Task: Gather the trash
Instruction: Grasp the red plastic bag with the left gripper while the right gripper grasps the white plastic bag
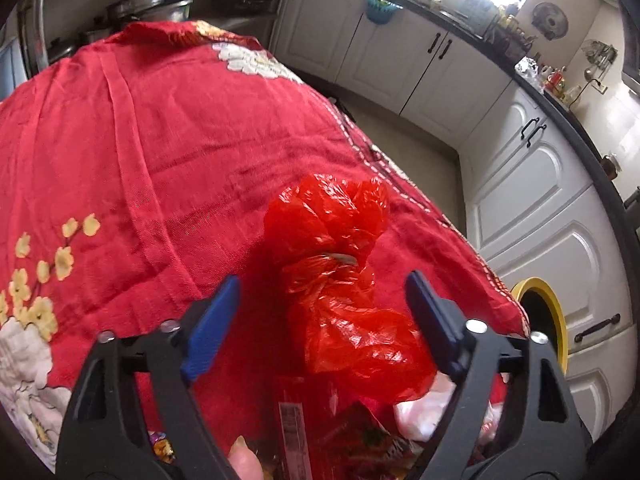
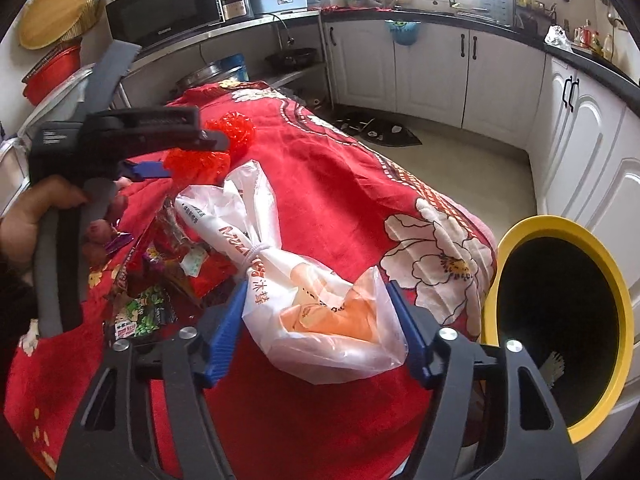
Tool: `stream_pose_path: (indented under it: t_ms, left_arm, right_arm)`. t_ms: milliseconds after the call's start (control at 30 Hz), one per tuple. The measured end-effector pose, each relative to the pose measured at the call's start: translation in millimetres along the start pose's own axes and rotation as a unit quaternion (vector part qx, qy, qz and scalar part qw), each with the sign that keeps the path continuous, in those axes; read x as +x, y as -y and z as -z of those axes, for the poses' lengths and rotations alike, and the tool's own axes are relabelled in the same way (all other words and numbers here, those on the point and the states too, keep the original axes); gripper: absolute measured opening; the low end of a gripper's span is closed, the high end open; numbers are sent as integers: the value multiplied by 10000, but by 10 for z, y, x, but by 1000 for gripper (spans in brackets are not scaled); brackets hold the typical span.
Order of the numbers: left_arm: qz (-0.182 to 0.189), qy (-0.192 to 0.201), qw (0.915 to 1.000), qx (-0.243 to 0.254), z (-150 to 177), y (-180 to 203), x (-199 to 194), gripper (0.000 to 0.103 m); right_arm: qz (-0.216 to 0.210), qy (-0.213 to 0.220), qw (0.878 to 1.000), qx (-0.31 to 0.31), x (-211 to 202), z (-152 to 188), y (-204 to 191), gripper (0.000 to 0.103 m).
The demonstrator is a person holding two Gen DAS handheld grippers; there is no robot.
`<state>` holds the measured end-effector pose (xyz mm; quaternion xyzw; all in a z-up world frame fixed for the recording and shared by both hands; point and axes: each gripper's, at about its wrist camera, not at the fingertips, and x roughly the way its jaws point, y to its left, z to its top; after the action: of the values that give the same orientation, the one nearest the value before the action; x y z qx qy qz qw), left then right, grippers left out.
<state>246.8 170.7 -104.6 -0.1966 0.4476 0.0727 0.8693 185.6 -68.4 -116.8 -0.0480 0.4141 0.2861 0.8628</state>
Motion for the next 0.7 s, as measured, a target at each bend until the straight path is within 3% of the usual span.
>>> stream_pose_path:
  t_ms: [167,367,700]
  left_arm:
    - [-23,-134,9999,8,17,-14,77,36]
    - [26,19,10000,25,36,-53,-19,28]
    - [97,660,9976,172,50,-34,-520,27]
  right_arm:
    - [-28,43,10000,-35,-47,5,-25,60]
    - [0,178,9998,-16,-146,31,-31,58]
    - [75,477,9988,-16,-347,-46,-22,58]
